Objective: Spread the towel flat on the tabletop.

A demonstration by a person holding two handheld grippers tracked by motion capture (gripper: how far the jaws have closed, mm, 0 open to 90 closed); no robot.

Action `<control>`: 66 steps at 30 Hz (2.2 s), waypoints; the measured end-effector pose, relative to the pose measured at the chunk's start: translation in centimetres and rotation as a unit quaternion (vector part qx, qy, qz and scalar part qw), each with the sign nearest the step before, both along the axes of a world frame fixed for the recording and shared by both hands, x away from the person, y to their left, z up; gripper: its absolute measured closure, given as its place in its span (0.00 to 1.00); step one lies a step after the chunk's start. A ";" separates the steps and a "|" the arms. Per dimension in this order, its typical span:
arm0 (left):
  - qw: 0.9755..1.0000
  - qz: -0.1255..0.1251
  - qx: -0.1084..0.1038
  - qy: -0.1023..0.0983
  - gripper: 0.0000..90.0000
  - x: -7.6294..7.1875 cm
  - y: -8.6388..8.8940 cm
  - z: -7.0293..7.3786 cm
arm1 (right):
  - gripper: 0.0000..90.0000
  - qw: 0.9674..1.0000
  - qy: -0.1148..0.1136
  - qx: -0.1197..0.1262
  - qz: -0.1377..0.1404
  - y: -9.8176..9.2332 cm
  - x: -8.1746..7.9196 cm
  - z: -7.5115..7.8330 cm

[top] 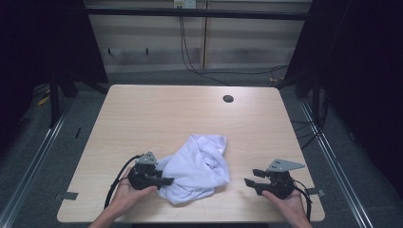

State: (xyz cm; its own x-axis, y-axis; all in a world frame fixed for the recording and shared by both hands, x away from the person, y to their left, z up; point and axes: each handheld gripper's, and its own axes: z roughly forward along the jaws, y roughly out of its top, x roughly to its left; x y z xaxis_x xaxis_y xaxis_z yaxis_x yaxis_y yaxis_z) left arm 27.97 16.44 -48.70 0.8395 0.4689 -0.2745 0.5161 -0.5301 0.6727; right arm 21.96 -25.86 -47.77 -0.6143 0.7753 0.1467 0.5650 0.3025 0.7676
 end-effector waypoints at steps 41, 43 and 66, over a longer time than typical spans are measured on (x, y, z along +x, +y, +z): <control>0.998 -0.016 -0.062 0.024 0.83 5.8 -3.6 0.4 | 0.88 0.995 0.007 -0.035 0.091 11.3 8.8 -1.6; 0.997 -0.014 -0.070 0.025 0.83 5.7 -3.4 0.5 | 0.90 0.996 0.009 -0.033 0.085 11.1 8.8 -1.3; 0.983 0.082 -0.157 -0.053 0.87 5.6 2.1 5.1 | 0.96 0.996 -0.031 0.079 -0.011 4.1 9.2 4.4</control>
